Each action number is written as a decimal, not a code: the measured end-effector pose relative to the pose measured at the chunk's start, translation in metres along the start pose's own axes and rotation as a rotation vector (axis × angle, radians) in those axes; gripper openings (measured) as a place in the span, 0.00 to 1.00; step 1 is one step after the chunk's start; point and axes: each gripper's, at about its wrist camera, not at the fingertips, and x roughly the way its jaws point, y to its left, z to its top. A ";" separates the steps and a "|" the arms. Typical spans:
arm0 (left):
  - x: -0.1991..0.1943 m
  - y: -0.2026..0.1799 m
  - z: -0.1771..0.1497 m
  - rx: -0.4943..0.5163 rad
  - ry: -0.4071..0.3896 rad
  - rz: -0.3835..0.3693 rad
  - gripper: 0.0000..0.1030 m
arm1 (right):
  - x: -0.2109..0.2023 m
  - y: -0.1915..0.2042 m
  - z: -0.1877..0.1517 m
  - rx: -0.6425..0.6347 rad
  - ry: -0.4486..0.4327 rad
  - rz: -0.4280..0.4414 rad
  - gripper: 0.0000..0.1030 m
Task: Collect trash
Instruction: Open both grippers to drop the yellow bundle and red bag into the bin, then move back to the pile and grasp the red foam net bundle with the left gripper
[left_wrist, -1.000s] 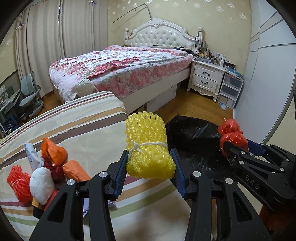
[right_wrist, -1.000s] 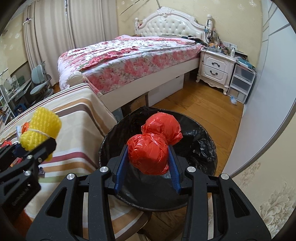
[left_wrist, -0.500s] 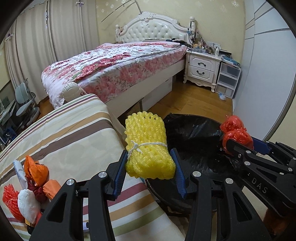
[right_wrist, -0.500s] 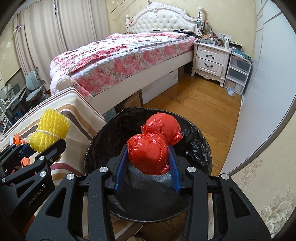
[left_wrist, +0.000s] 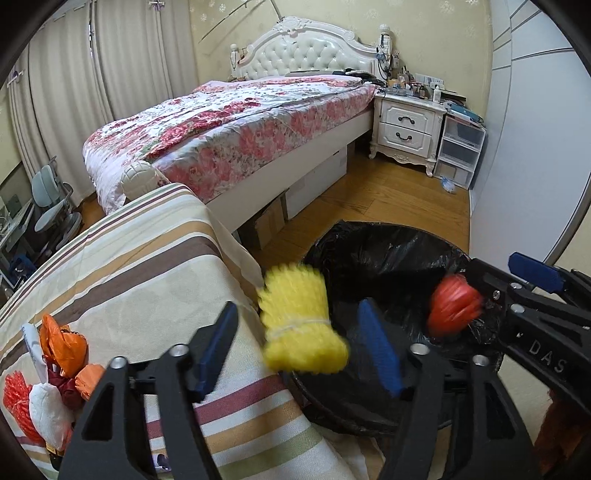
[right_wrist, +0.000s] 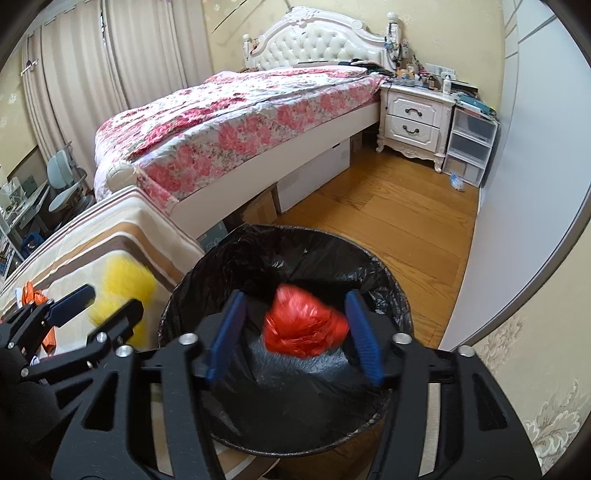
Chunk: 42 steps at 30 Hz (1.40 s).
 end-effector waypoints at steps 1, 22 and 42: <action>0.000 0.000 0.000 0.001 -0.004 0.006 0.72 | -0.001 -0.002 0.001 0.006 -0.003 -0.002 0.56; -0.031 0.036 -0.007 -0.063 -0.001 0.045 0.76 | -0.010 0.017 -0.007 0.005 0.016 0.031 0.58; -0.095 0.153 -0.060 -0.254 -0.008 0.219 0.76 | -0.034 0.129 -0.032 -0.162 0.045 0.205 0.58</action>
